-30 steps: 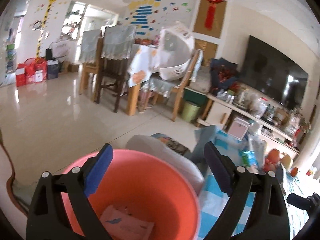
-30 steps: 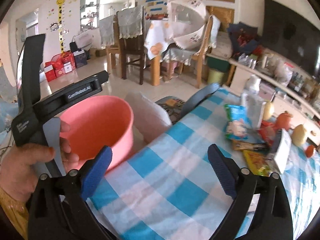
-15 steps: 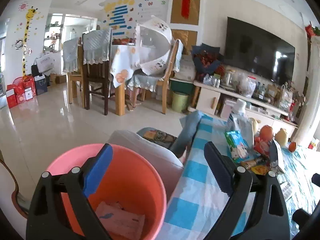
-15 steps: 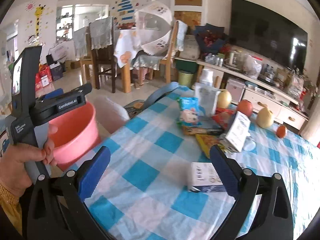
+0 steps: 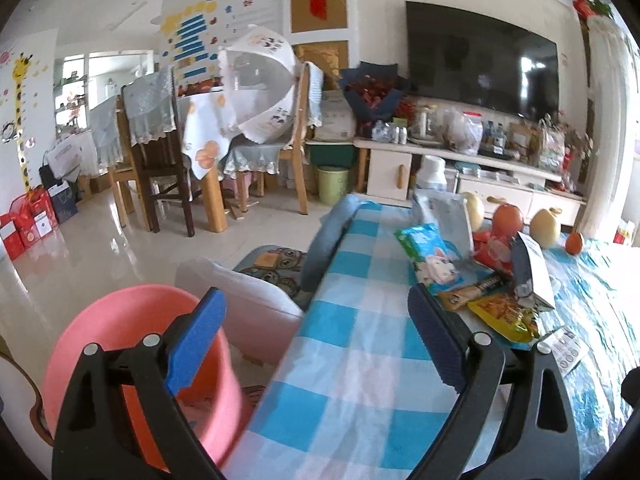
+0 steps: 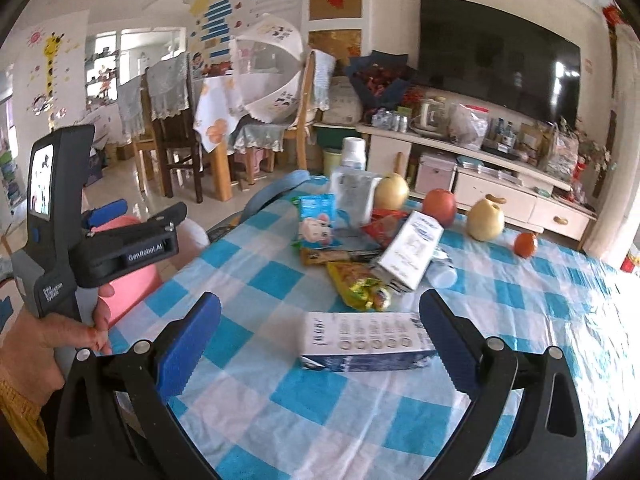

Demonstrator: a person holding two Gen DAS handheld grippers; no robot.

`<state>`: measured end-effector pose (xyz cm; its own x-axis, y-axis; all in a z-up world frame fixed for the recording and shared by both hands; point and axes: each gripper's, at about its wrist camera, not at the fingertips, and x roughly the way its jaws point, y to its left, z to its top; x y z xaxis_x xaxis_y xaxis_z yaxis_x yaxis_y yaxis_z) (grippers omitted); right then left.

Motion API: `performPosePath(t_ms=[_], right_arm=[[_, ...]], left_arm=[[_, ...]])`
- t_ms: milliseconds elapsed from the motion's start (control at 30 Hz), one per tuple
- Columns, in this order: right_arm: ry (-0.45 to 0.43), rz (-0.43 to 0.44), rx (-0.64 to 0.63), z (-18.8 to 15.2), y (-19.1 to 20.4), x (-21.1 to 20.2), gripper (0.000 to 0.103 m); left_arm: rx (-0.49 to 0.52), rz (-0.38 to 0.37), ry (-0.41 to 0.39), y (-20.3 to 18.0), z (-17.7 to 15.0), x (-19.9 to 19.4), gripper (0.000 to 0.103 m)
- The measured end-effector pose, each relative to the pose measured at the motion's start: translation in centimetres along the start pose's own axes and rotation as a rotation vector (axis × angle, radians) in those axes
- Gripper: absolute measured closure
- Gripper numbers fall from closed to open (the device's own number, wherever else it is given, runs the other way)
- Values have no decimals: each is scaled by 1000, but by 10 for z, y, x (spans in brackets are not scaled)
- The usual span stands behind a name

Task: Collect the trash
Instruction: 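Return both tools to the table over the remaining items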

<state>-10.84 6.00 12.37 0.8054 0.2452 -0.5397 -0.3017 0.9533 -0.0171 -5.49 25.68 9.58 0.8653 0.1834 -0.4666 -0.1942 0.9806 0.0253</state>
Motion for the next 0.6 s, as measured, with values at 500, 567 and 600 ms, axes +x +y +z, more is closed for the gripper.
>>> performPosePath(t_ms=[500, 567, 600], right_arm=[[27, -84, 93, -24, -66, 10, 5], [30, -94, 100, -26, -73, 13, 5], [36, -97, 105, -28, -76, 14, 5]], left_arm=[[91, -56, 31, -69, -3, 9, 10], [94, -70, 35, -76, -2, 10, 10], [94, -79, 36, -79, -3, 10, 10]])
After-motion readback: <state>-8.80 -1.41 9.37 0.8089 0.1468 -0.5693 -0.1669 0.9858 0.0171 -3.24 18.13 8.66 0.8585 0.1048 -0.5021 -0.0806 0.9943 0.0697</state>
